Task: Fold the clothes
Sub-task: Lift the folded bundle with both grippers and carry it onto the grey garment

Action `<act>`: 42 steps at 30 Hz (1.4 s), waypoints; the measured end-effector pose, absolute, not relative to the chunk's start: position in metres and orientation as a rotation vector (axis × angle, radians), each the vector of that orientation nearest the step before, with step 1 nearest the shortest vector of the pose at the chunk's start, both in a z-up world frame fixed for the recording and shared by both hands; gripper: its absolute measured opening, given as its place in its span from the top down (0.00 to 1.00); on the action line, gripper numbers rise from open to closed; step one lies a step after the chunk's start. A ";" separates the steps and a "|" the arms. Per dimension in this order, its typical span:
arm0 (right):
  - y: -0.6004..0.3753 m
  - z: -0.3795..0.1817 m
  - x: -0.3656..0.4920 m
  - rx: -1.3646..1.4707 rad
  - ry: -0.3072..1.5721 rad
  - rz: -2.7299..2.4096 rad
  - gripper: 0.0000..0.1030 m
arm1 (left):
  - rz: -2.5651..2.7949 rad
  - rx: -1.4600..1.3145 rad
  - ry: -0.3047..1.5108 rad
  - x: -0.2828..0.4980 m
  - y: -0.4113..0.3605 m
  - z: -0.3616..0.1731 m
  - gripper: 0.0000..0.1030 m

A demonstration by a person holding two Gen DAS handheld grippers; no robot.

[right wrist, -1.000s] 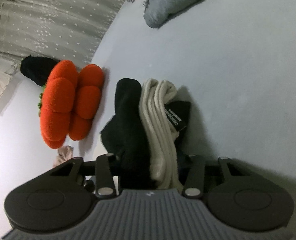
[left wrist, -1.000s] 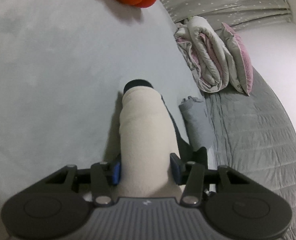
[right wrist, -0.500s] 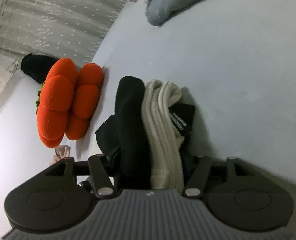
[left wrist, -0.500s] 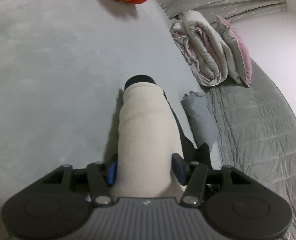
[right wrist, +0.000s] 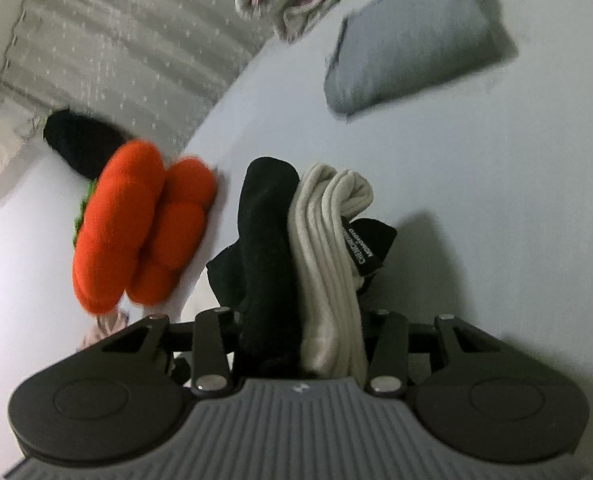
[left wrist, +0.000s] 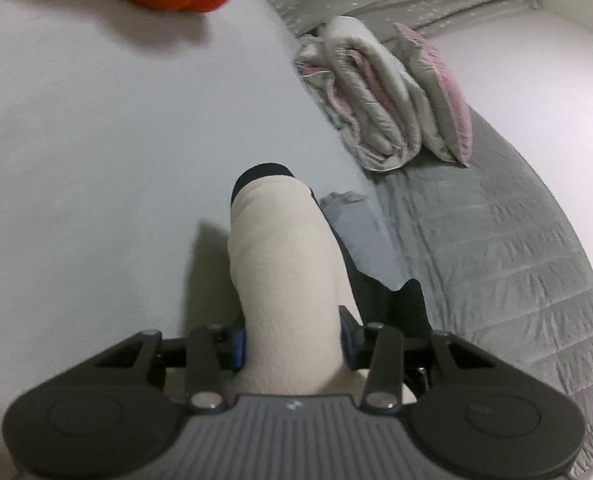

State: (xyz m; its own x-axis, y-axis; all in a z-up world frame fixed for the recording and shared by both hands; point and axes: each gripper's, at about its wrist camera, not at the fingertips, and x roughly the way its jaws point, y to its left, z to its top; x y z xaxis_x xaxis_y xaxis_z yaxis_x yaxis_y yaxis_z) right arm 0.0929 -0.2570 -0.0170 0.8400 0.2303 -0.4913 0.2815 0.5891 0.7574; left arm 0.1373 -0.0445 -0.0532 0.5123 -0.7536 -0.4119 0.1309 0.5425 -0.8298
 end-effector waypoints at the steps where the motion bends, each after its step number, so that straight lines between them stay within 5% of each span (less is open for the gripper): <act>1: -0.261 -0.013 0.096 0.963 0.576 -0.043 0.56 | -0.629 -0.824 0.862 0.146 -0.052 -0.047 0.59; 19: -0.351 0.010 0.153 0.851 0.179 -0.239 0.56 | -0.925 -0.739 0.759 0.300 -0.201 -0.012 0.59; 33: -0.401 -0.047 0.150 0.874 0.069 -0.265 0.56 | -0.985 -0.704 0.638 0.335 -0.269 -0.067 0.59; 42: -0.400 -0.053 0.144 0.873 0.086 -0.320 0.46 | -0.871 -0.583 0.479 0.320 -0.255 -0.057 0.48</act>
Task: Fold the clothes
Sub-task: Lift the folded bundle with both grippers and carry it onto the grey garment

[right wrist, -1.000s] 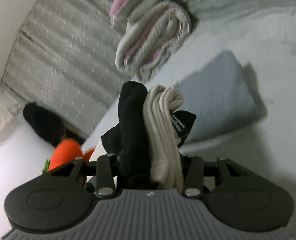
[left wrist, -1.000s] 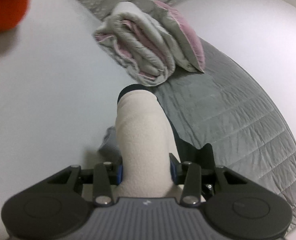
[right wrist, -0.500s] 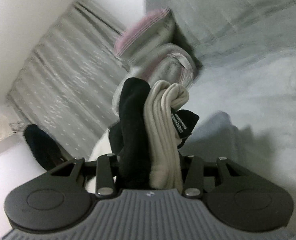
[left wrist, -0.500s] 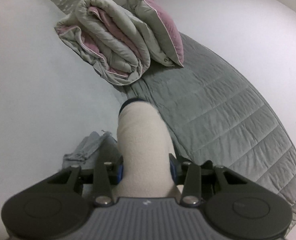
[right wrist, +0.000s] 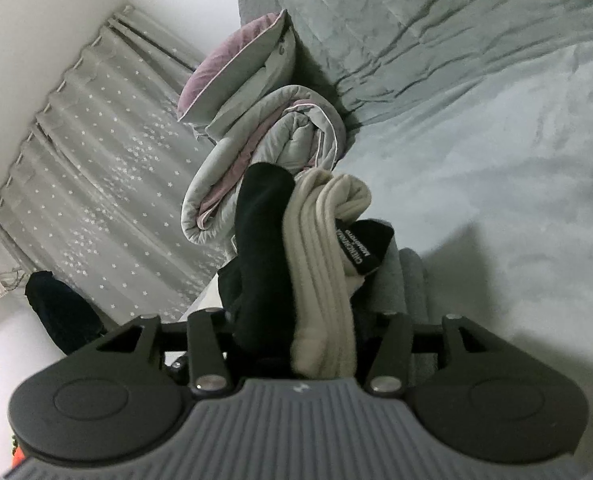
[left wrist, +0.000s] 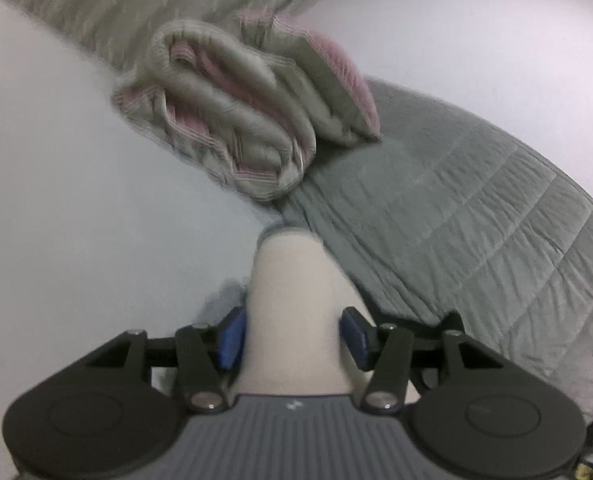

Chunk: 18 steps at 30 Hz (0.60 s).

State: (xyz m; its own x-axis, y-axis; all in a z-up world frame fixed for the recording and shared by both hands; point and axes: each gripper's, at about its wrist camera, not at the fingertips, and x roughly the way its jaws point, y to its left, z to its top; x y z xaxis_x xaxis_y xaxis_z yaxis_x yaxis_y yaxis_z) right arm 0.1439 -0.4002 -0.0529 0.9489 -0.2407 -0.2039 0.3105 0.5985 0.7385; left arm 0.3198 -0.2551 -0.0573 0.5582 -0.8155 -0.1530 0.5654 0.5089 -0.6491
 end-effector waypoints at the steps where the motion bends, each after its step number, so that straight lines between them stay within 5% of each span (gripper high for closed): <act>1: -0.400 -0.050 0.141 0.862 0.083 -0.332 0.46 | -0.856 -0.591 0.445 0.317 -0.250 -0.053 0.48; 6: -0.395 -0.033 0.137 0.734 0.078 -0.417 0.45 | -0.879 -0.622 0.389 0.312 -0.243 -0.048 0.50; 10: -0.375 -0.010 0.130 0.509 -0.003 -0.511 0.45 | -0.921 -0.597 0.386 0.310 -0.248 -0.048 0.61; 14: -0.365 -0.003 0.138 0.408 -0.059 -0.438 0.69 | -0.949 -0.545 0.378 0.306 -0.254 -0.048 0.69; 18: -0.372 -0.015 0.159 0.405 -0.022 -0.413 0.78 | -0.932 -0.465 0.383 0.305 -0.261 -0.052 0.70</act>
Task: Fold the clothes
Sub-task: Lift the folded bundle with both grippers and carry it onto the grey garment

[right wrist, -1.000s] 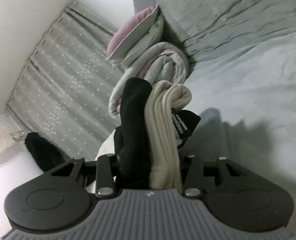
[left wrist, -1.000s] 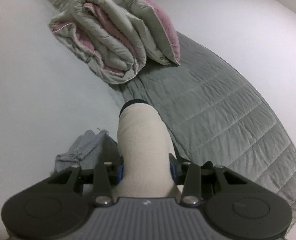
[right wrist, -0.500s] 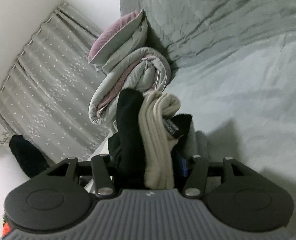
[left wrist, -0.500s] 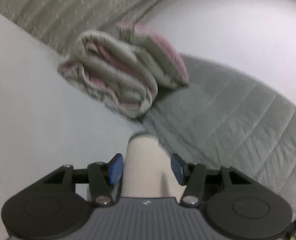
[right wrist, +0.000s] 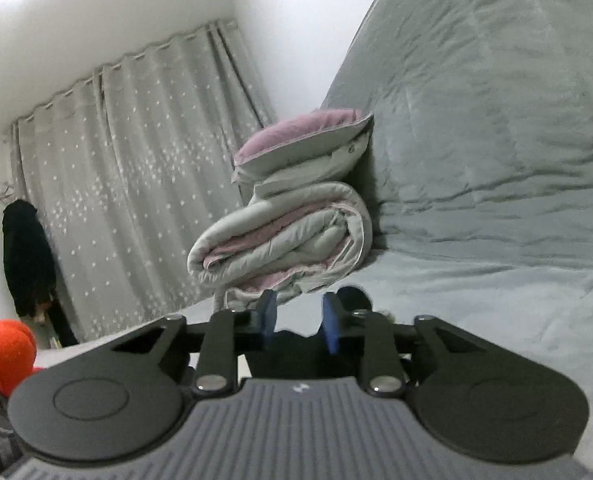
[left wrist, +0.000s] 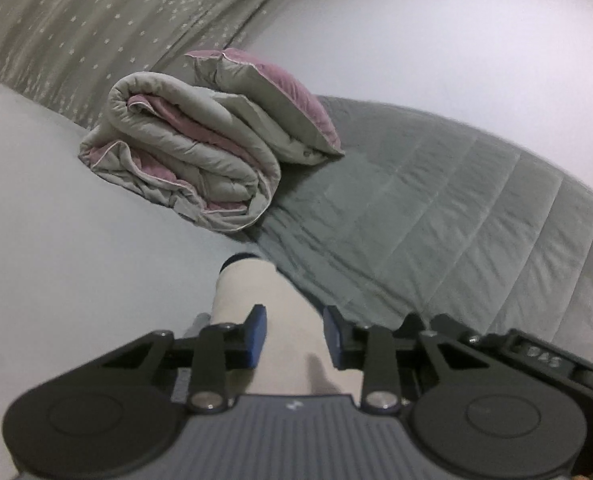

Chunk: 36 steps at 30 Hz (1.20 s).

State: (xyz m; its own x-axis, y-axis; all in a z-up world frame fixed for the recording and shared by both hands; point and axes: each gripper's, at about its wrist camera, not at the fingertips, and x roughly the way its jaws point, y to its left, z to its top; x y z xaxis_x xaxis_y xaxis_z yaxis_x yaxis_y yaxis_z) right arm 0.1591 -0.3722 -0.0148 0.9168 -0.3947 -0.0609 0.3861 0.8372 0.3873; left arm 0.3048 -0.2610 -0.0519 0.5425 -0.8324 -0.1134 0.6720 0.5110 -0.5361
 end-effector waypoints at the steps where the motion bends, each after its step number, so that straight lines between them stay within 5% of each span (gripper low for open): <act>1: -0.376 -0.020 0.163 0.418 -0.002 -0.424 0.79 | -0.925 -0.460 0.397 0.307 -0.262 -0.055 0.70; 3: -0.384 -0.030 0.167 0.458 0.043 -0.479 0.92 | -0.918 -0.461 0.422 0.310 -0.263 -0.060 0.81; 6: -0.399 -0.045 0.167 0.567 0.106 -0.513 0.93 | -0.925 -0.479 0.437 0.312 -0.262 -0.063 0.83; 13: -0.391 -0.035 0.159 0.569 0.065 -0.499 0.93 | -0.912 -0.484 0.420 0.307 -0.257 -0.058 0.83; 18: -0.373 -0.014 0.149 0.466 -0.017 -0.457 0.79 | -0.928 -0.506 0.344 0.299 -0.250 -0.045 0.83; 25: -0.376 -0.023 0.165 0.461 0.052 -0.421 0.79 | -0.971 -0.423 0.399 0.297 -0.269 -0.051 0.82; 29: -0.391 -0.033 0.163 0.535 0.091 -0.515 0.94 | -0.961 -0.430 0.427 0.302 -0.270 -0.057 0.83; 36: -0.388 -0.028 0.156 0.548 0.071 -0.532 0.87 | -0.940 -0.462 0.442 0.303 -0.267 -0.054 0.81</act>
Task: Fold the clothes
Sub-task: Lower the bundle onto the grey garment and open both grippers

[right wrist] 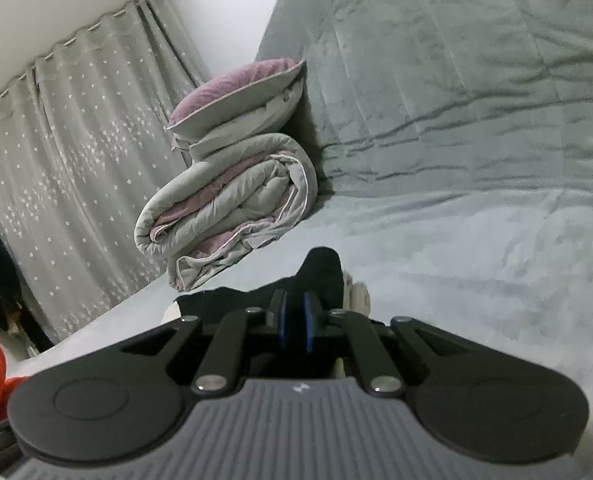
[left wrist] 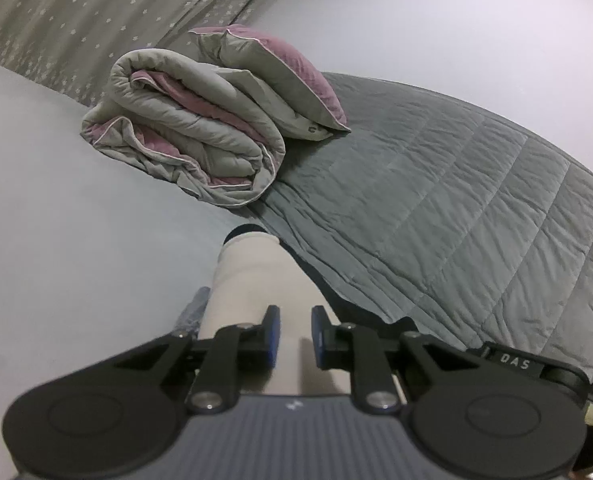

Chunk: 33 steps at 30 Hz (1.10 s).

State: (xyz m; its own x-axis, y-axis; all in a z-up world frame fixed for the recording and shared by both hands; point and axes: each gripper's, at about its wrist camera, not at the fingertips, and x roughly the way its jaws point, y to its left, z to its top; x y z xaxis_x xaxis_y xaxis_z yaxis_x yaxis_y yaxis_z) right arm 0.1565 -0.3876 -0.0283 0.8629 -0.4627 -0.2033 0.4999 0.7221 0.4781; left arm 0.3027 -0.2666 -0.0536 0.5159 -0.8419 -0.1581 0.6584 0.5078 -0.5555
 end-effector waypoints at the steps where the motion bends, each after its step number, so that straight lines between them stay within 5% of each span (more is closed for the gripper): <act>1: -0.386 -0.027 0.156 0.541 0.068 -0.535 0.84 | -0.937 -0.461 0.447 0.301 -0.267 -0.052 0.80; 7: -0.375 -0.019 0.150 0.513 0.115 -0.543 0.74 | -0.897 -0.396 0.474 0.290 -0.274 -0.037 0.66; 9: -0.366 -0.014 0.149 0.475 0.144 -0.560 0.57 | -0.878 -0.367 0.493 0.286 -0.277 -0.033 0.64; 26: -0.360 0.012 0.145 0.468 0.206 -0.543 0.36 | -0.777 -0.237 0.613 0.254 -0.280 -0.011 0.49; 33: -0.355 0.022 0.131 0.541 0.289 -0.612 0.34 | -0.689 -0.109 0.725 0.205 -0.247 0.015 0.44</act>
State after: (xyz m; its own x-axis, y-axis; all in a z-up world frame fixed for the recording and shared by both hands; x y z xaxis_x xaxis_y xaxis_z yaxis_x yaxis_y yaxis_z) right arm 0.1310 -0.3553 0.0225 0.7851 -0.4648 -0.4094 0.6116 0.6867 0.3930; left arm 0.2048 -0.2473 0.0148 0.5407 -0.6148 -0.5742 0.5425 0.7765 -0.3205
